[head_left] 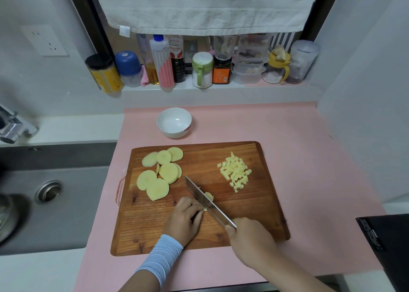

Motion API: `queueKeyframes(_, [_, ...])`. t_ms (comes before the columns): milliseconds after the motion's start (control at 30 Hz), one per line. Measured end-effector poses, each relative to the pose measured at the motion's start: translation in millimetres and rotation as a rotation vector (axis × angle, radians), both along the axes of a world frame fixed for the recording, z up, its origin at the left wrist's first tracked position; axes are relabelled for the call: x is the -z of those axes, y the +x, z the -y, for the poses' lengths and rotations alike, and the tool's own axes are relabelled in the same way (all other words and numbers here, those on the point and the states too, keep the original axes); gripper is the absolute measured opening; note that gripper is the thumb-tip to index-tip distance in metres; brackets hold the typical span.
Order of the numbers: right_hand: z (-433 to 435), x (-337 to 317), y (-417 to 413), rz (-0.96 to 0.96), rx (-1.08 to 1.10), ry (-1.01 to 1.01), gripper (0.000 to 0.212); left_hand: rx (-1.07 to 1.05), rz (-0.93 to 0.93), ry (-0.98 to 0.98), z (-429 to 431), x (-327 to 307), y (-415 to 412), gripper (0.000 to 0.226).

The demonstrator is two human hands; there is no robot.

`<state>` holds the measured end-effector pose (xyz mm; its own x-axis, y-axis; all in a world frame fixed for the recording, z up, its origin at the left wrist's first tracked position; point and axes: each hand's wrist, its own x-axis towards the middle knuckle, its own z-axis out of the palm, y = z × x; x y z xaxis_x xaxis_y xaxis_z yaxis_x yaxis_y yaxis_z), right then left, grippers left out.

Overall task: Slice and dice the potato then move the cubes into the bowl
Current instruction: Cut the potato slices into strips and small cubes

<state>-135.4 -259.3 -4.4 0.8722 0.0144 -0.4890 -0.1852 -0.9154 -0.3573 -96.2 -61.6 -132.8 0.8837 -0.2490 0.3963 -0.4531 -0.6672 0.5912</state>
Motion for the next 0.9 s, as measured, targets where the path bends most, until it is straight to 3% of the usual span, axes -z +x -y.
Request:
queueKeyframes(333, [-12.7,10.6,8.6,-0.041,0.027,0.014,0.03,-0.009,0.024,-0.028,-1.1,-1.9,-0.4,0.008])
queueKeyframes(500, [-8.6,11.5,9.9,-0.048,0.047,0.039,0.029,-0.147,-0.009,-0.076,-5.7,-1.5,-7.3,0.012])
queueKeyframes(900, [-6.0,3.4,9.0,0.014,0.002,0.044,0.032,-0.041,-0.005,0.003,-6.5,1.3,-4.1,0.004])
